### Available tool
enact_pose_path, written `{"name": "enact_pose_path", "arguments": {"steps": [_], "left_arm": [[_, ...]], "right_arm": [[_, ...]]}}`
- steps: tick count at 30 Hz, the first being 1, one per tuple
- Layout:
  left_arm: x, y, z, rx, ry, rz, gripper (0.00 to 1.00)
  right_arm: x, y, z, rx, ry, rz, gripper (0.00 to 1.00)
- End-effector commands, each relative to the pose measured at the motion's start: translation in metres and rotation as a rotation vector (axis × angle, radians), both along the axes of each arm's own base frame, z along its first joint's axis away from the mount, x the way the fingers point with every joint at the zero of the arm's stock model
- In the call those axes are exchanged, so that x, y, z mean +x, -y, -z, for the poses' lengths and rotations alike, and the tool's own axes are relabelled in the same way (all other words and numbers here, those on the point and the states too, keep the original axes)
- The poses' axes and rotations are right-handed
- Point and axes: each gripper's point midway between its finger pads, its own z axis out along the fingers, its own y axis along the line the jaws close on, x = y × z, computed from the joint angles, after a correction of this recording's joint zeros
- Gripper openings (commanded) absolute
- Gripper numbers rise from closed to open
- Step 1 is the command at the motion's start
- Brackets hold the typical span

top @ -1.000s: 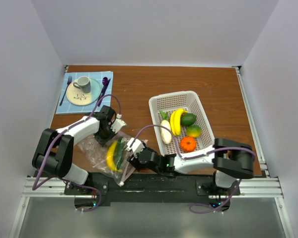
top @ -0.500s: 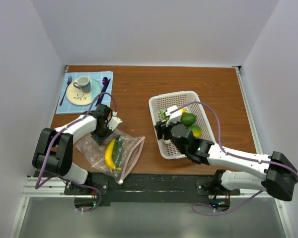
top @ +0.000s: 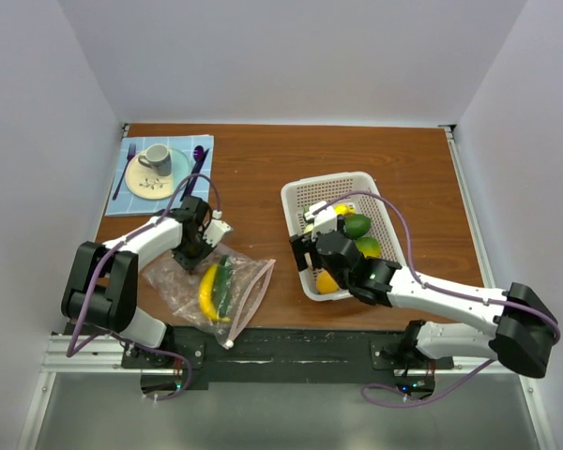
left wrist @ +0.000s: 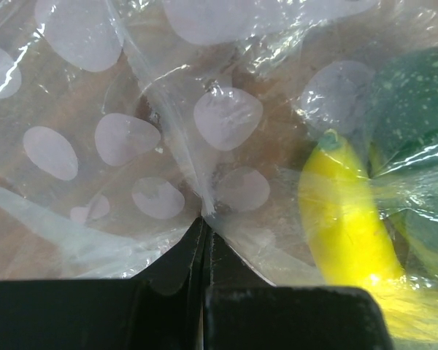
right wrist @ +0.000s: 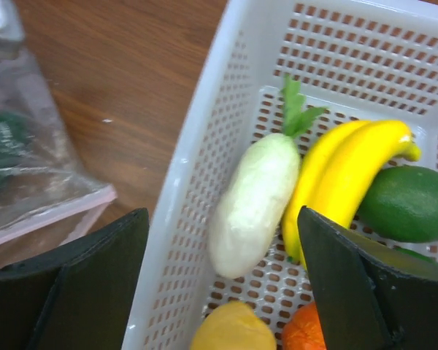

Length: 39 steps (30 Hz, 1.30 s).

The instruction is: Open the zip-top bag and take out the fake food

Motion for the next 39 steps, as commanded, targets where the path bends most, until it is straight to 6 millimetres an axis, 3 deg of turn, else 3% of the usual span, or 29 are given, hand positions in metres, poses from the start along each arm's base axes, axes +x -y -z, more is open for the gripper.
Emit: {"name": "enact_pose_path", "arguments": {"steps": [1,2,3,4,6,7,9,11,13,14,16,17,20,25,29,30,32,35,39], "left_arm": [[0.004,0.009,0.002,-0.054,-0.003,-0.024,0.00],[0.005,0.009,0.003,-0.055,-0.002,-0.025,0.00],[0.003,0.009,0.006,-0.051,-0.012,-0.026,0.00],[0.003,0.008,0.006,-0.049,-0.013,-0.026,0.00],[0.003,0.008,0.008,-0.045,-0.015,-0.028,0.00],[0.004,0.009,0.007,-0.047,-0.013,-0.028,0.00],[0.006,0.009,0.005,-0.047,-0.009,-0.030,0.00],[0.006,0.009,0.003,-0.046,-0.008,-0.030,0.00],[0.008,0.009,0.001,-0.046,-0.001,-0.031,0.00],[0.007,0.009,0.001,-0.048,-0.003,-0.033,0.00],[0.008,0.009,-0.002,-0.050,0.004,-0.033,0.00],[0.008,0.009,-0.002,-0.051,0.002,-0.034,0.00],[0.007,0.009,-0.003,-0.053,0.003,-0.034,0.00],[0.005,0.009,-0.004,-0.055,0.001,-0.030,0.00],[0.001,0.010,-0.003,-0.057,-0.011,-0.022,0.00],[-0.001,0.010,-0.003,-0.057,-0.011,-0.022,0.00],[-0.002,0.009,-0.003,-0.057,-0.009,-0.019,0.00],[-0.005,0.008,-0.004,-0.055,-0.005,-0.018,0.00],[-0.005,0.006,-0.004,-0.049,0.003,-0.020,0.00]], "right_arm": [[-0.038,-0.037,-0.020,0.078,0.039,-0.238,0.64],[-0.056,-0.049,-0.016,0.080,0.036,-0.303,0.55],[-0.066,-0.057,-0.011,0.090,0.033,-0.349,0.26],[-0.080,-0.068,-0.004,0.086,0.017,-0.396,0.13],[-0.090,-0.079,0.002,0.096,0.001,-0.431,0.00],[-0.099,-0.088,0.016,0.077,-0.027,-0.464,0.00],[-0.103,-0.102,0.016,0.096,-0.028,-0.491,0.00],[-0.107,-0.113,0.036,0.064,-0.060,-0.515,0.00],[-0.106,-0.128,0.039,0.080,-0.064,-0.527,0.00],[-0.106,-0.133,0.055,0.047,-0.084,-0.530,0.00],[-0.101,-0.148,0.054,0.056,-0.075,-0.530,0.01],[-0.100,-0.152,0.067,0.031,-0.090,-0.529,0.02],[-0.095,-0.169,0.062,0.058,-0.073,-0.531,0.05],[-0.092,-0.195,0.069,0.087,-0.076,-0.541,0.15],[-0.095,-0.213,0.070,0.154,-0.088,-0.570,0.51],[-0.096,-0.220,0.064,0.180,-0.087,-0.576,0.68],[-0.096,-0.226,0.068,0.191,-0.108,-0.569,0.86],[-0.088,-0.234,0.071,0.196,-0.110,-0.525,0.97],[-0.080,-0.245,0.064,0.215,-0.105,-0.490,0.99]]}}
